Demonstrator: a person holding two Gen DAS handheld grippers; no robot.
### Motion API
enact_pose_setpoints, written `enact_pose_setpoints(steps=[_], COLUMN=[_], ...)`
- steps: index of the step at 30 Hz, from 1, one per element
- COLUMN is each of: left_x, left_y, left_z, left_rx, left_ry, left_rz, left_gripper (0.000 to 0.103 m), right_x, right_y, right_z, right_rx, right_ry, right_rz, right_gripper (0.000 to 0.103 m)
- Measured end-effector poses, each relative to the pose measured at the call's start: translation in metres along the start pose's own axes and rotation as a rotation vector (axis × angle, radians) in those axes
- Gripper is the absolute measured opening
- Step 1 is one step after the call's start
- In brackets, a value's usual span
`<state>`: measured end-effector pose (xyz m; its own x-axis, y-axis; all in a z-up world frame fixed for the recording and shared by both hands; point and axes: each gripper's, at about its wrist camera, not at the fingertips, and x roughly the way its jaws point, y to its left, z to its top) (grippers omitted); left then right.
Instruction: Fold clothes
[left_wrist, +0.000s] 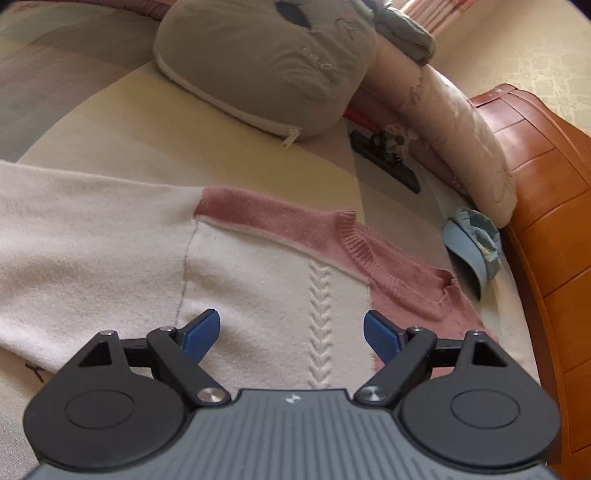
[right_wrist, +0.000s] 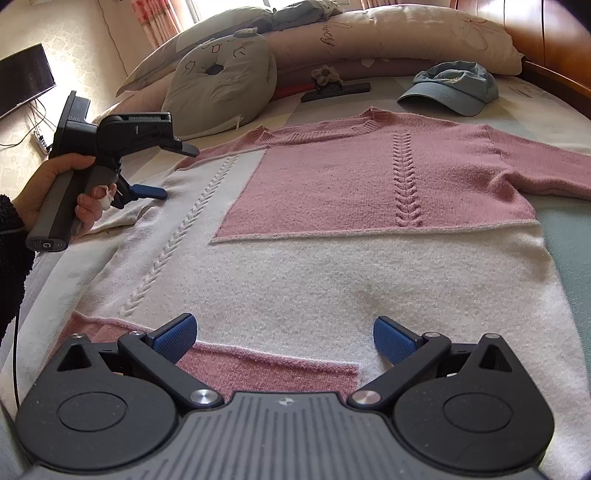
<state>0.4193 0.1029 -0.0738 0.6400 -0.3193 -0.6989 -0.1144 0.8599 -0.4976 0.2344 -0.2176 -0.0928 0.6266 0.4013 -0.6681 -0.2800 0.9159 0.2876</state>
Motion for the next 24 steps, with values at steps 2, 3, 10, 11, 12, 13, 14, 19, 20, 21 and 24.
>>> enact_pose_setpoints(steps=[2, 3, 10, 11, 12, 13, 14, 19, 20, 21, 24], left_x=[0.006, 0.012, 0.046, 0.049, 0.055, 0.060, 0.065, 0.084, 0.085, 0.086, 0.079], left_y=[-0.005, -0.005, -0.004, -0.003, -0.003, -0.003, -0.002, -0.001, -0.002, -0.005, -0.010], left_z=[0.003, 0.004, 0.032, 0.038, 0.044, 0.050, 0.055, 0.069, 0.070, 0.069, 0.067], left_rx=[0.033, 0.046, 0.066, 0.061, 0.061, 0.060, 0.057, 0.054, 0.052, 0.065, 0.078], left_ry=[0.017, 0.033, 0.052, 0.045, 0.037, 0.030, 0.014, -0.032, -0.033, -0.031, -0.008], left_rz=[0.002, 0.024, 0.099, 0.101, 0.112, 0.123, 0.127, 0.109, 0.110, 0.117, 0.127], left_gripper=[0.087, 0.087, 0.086, 0.087, 0.087, 0.087, 0.087, 0.095, 0.098, 0.098, 0.098], right_x=[-0.002, -0.003, -0.003, -0.003, -0.003, -0.003, -0.003, -0.002, -0.002, -0.002, -0.003], right_y=[0.000, 0.000, -0.002, -0.002, -0.002, -0.003, -0.003, -0.005, -0.005, -0.005, -0.005], right_z=[0.000, 0.000, 0.000, 0.000, 0.000, 0.000, 0.000, 0.001, 0.001, 0.001, 0.001], right_rx=[0.007, 0.009, 0.008, 0.011, 0.011, 0.011, 0.012, 0.010, 0.012, 0.011, 0.014], right_ry=[-0.001, -0.002, 0.006, 0.008, 0.009, 0.010, 0.011, 0.015, 0.014, 0.015, 0.015], right_rz=[0.005, 0.009, 0.006, 0.008, 0.011, 0.013, 0.015, 0.023, 0.024, 0.023, 0.024], right_gripper=[0.103, 0.103, 0.103, 0.103, 0.103, 0.103, 0.103, 0.103, 0.103, 0.103, 0.103])
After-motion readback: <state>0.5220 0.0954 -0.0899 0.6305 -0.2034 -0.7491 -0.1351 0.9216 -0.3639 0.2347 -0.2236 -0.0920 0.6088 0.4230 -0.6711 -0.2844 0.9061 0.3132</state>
